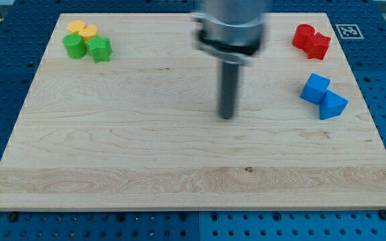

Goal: Separate the blue cube from the blue triangle

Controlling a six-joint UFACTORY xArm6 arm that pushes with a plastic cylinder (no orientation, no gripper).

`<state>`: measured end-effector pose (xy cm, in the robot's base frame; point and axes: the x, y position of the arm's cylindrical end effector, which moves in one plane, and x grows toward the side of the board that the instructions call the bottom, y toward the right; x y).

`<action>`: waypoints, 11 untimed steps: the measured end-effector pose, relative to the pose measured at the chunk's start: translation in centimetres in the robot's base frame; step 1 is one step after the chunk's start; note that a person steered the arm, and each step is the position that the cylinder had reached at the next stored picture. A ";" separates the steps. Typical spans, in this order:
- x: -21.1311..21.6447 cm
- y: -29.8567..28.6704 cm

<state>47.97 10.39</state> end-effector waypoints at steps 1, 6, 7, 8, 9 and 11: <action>3.2 12.2; -4.0 16.8; -4.2 14.6; -4.2 12.3; -4.3 10.2; -4.3 7.1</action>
